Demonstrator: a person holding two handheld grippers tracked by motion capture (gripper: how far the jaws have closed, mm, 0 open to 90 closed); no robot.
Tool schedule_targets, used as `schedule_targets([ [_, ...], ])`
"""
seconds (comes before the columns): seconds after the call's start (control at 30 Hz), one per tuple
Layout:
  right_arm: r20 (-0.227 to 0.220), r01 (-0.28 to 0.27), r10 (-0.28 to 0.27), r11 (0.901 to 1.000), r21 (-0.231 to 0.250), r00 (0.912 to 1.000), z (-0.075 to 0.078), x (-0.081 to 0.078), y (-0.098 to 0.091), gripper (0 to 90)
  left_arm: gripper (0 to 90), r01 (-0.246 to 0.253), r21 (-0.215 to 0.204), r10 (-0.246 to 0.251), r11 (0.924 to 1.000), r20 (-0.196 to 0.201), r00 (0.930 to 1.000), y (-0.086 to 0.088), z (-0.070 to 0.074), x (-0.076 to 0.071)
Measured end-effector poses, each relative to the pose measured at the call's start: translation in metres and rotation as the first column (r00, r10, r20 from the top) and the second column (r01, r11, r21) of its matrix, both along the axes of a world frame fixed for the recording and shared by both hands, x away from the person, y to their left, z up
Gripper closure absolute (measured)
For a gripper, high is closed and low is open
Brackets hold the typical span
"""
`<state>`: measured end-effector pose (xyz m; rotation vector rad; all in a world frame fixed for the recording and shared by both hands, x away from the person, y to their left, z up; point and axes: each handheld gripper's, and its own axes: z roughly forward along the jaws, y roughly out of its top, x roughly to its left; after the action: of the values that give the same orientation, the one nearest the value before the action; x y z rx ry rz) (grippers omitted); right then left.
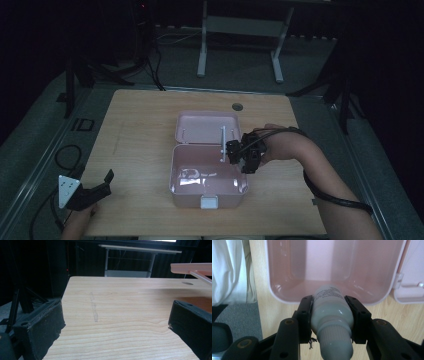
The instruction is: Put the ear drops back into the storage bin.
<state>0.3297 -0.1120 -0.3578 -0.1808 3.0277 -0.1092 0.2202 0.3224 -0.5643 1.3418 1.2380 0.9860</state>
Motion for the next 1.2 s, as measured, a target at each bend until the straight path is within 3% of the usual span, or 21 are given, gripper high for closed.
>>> schedule_targets([
  [0.23, -0.014, -0.006, 0.006, 1.0, -0.005, 0.9999, -0.012, 0.001, 0.013, 59.8, 0.4, 0.002, -0.002, -0.002, 1.0, 0.0, 1.0, 0.0, 0.0, 0.0],
  [0.63, -0.054, 0.002, -0.003, 0.9997, -0.023, 0.9985, -0.05, 0.007, 0.023, 59.8, 0.4, 0.001, 0.0, -0.001, 1.0, -0.001, 1.0, 0.0, 0.0, 0.0],
  [0.87, -0.066, 0.036, -0.038, 0.9989, -0.029, 0.9971, -0.07, 0.014, 0.025, 59.8, 0.4, 0.0, -0.002, 0.0, 1.0, -0.001, 1.0, 0.0, 0.0, 0.0],
  [1.2, -0.1, 0.024, -0.027, 0.9992, -0.031, 0.9947, -0.094, 0.013, 0.03, 59.8, 0.4, 0.001, -0.003, -0.001, 1.0, -0.001, 1.0, 0.0, 0.0, 0.0],
])
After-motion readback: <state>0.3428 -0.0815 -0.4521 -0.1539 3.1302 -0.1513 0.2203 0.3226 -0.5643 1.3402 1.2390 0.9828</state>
